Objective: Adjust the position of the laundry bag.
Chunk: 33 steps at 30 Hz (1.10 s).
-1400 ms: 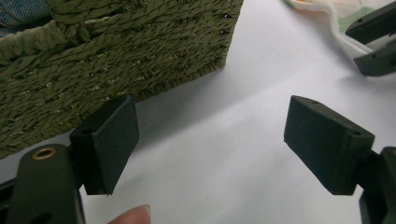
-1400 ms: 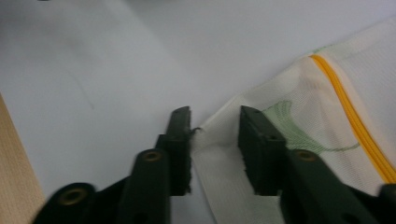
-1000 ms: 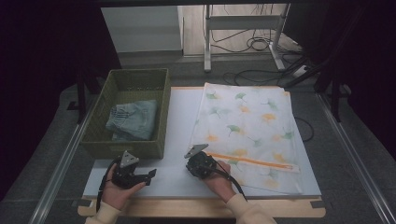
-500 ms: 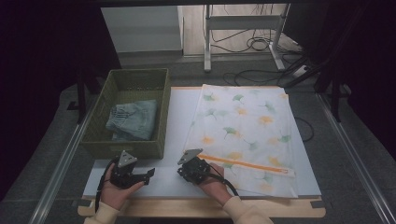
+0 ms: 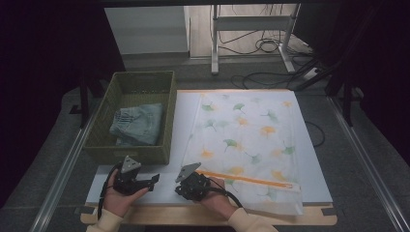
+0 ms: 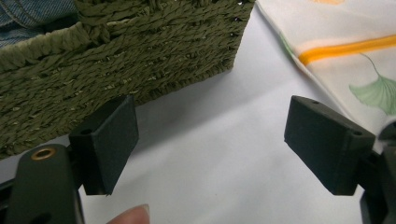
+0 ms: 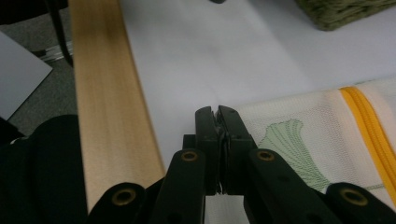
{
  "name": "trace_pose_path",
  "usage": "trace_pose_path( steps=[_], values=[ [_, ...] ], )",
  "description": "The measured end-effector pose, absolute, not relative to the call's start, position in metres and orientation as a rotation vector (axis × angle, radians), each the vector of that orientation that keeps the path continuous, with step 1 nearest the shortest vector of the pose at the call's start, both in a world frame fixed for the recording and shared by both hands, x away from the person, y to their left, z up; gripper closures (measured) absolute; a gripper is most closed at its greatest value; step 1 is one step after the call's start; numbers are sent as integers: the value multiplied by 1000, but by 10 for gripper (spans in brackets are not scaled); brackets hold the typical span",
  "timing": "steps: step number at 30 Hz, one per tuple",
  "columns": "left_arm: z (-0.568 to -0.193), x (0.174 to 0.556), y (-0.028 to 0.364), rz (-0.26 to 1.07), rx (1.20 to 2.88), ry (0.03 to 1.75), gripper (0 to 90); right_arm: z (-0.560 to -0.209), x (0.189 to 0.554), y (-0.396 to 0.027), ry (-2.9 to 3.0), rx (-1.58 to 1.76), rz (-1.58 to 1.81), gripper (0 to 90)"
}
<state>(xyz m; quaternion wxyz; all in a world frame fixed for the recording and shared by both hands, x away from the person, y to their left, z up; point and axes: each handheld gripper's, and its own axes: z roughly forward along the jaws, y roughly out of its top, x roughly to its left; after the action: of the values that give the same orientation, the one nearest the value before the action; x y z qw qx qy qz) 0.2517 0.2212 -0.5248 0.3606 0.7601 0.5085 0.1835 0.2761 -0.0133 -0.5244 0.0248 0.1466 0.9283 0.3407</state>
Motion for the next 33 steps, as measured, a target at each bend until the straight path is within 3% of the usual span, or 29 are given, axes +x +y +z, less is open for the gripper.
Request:
trace_pose_path(
  steps=[14,18,23,26,33],
  values=[
    [-526,252,221,468,1966,1313,173,-525,268,-8,2911,397,1044,857],
    [-527,253,221,465,1974,1312,174,-518,269,-16,2901,417,1074,679],
    [-526,253,221,468,1975,1311,173,-501,274,-39,2841,484,1122,600],
    [-526,253,220,473,1973,1308,174,-483,286,-77,2730,606,1152,542],
    [-525,252,219,475,1973,1302,174,-468,307,-143,2546,805,1053,504]
  ],
)
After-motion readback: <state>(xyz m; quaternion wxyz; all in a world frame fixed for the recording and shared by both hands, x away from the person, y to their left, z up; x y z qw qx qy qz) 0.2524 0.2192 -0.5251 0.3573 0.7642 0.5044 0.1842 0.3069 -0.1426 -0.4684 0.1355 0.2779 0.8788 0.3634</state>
